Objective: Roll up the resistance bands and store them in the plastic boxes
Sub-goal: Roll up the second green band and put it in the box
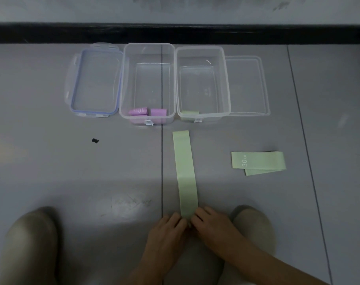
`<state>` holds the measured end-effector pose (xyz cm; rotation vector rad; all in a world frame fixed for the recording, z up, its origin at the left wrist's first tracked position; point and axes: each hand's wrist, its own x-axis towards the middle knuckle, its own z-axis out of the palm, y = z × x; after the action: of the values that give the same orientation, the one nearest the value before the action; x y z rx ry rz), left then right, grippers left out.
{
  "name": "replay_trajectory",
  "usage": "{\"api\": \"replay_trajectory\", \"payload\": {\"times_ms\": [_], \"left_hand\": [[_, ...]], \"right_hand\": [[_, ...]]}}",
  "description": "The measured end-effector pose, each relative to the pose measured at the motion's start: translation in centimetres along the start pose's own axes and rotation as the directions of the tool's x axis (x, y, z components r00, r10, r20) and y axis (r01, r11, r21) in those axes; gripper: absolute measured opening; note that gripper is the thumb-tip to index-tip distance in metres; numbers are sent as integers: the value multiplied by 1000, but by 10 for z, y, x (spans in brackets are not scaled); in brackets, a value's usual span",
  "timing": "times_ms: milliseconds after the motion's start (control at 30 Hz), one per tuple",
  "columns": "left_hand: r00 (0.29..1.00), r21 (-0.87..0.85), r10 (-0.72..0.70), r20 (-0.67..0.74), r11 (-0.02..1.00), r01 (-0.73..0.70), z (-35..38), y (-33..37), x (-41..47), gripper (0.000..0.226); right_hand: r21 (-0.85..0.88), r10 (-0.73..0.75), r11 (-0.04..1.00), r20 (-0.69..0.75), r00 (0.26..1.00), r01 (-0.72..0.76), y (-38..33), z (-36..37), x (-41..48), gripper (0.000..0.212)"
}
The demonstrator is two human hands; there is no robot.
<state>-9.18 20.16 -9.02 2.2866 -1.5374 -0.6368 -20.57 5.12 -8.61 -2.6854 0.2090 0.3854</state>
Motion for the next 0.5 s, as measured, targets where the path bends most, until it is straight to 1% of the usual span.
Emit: {"api": "replay_trajectory", "payload": {"times_ms": [200,300,400,500], "left_hand": [[999,9,-27,-18,1000,28,-3,2,4,13],[997,-17,-74,-11,997,74,-7,3,6,13],[994,5,-99,36,995,99,-6,2,9,20],[995,-1,-94,28,996,94,-7,2,11,13]], "right_hand": [[26,60,998,-66,996,-59,0,2,2,20],[52,97,994,-58,994,-94,2,2,5,21],[99,143,986,-51,988,-137,3,4,6,18],[132,182,976,-72,981,-171,2,0,6,19]]}}
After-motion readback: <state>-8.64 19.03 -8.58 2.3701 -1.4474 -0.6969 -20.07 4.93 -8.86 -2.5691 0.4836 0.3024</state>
